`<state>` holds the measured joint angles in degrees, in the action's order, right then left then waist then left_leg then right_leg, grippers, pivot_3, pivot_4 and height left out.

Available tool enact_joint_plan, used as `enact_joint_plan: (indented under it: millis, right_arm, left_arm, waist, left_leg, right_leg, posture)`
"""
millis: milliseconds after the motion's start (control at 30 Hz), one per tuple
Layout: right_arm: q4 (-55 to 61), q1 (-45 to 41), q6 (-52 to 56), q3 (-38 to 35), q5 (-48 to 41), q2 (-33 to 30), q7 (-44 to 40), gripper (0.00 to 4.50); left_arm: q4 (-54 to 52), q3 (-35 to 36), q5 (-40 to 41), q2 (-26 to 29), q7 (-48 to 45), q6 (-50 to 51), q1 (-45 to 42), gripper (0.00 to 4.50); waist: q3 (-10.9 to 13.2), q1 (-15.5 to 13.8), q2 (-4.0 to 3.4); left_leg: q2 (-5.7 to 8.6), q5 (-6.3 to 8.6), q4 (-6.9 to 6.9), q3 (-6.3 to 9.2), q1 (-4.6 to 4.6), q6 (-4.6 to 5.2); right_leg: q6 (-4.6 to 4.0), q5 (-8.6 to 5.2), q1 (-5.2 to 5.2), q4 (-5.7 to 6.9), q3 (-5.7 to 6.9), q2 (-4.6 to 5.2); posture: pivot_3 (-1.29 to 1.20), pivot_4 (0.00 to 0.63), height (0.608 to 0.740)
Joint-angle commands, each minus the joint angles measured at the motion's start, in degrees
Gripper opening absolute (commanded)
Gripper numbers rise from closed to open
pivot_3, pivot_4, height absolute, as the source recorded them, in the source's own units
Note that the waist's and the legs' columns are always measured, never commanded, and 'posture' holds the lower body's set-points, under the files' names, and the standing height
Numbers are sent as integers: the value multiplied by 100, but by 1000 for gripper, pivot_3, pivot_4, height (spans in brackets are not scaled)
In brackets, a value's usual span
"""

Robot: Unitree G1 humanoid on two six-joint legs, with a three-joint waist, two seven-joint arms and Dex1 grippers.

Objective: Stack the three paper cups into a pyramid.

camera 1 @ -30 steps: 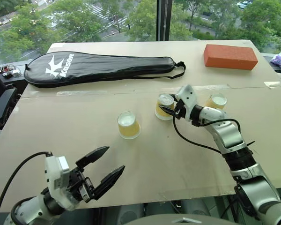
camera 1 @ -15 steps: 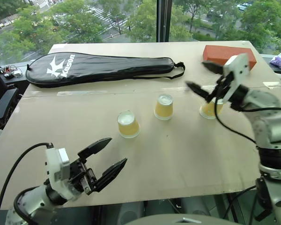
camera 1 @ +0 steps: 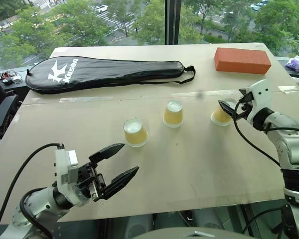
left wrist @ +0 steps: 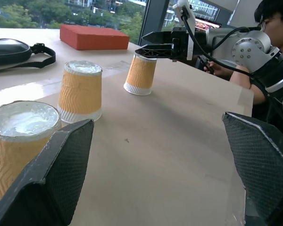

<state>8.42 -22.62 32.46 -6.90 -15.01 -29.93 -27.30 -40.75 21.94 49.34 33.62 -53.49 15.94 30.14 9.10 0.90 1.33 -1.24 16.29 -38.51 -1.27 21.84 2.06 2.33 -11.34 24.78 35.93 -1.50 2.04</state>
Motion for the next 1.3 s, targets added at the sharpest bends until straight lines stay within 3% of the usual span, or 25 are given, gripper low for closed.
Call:
enact_joint_plan:
  millis: [33, 333, 433, 533, 567, 767, 900, 1300]
  right_arm:
    - [91, 12, 58, -150, -96, 104, 127, 4460]
    - [-447, 98, -89, -162, 96, 145, 343, 4460]
    - [-557, 107, -144, -191, 35, 175, 300, 3656]
    - [-587, 102, -290, -217, 7, 150, 214, 2378]
    - [-553, 93, -359, -220, -15, 128, 151, 2200]
    - [27, 70, -537, 33, -460, 148, -637, 2200]
    - [443, 36, -492, 594, -691, 342, -1148, 2200]
    - [-162, -168, -1047, 1185, -193, 446, -1412, 2200]
  left_arm:
    - [-68, 43, 77, 27, -53, -27, 33, 4500]
    - [-100, -22, -16, 58, -51, -37, -3, 4500]
    - [-184, -48, 16, 83, 39, 28, -68, 4500]
    - [-235, -63, 31, 117, 89, 70, -113, 4500]
    - [-248, -64, 37, 126, 105, 84, -126, 4500]
    - [-327, -140, -178, 106, 219, 24, -140, 4500]
    - [-368, -194, -446, 1, 376, -112, -102, 4500]
    - [-586, -25, -366, -131, 354, -283, 446, 4500]
  waist:
    - [0, -1, 0]
    - [0, -1, 0]
    - [0, -1, -1]
    - [0, -1, 0]
    - [0, 0, -1]
    - [1, 4, -1]
    - [0, 15, 0]
    - [0, -9, 0]
  left_leg:
    - [0, 0, 0, 0, 0, 0]
    - [1, 0, 0, -2, -1, 0]
    - [1, 0, 0, -2, -1, 0]
    - [1, 0, 0, -1, -2, 0]
    - [1, 0, 0, 0, -1, 0]
    - [0, 0, 1, 2, -2, 0]
    - [-3, 0, 2, 8, -4, 0]
    - [-1, 0, 0, 7, -3, 0]
  right_leg:
    - [0, 0, 0, 0, -1, 0]
    - [0, 0, 0, 0, -1, 0]
    - [0, 0, 0, 0, 0, 0]
    - [0, 0, -1, 0, -1, 0]
    - [0, 0, -1, 0, -2, 0]
    - [1, 0, 0, 0, -2, -1]
    - [0, 0, 0, 1, -1, -2]
    - [0, 0, 0, -3, -6, 9]
  posture:
    - [0, 150, 740]
    - [0, 150, 740]
    - [0, 150, 740]
    - [0, 150, 740]
    - [0, 150, 740]
    - [0, 150, 740]
    - [0, 150, 740]
    - [0, 150, 740]
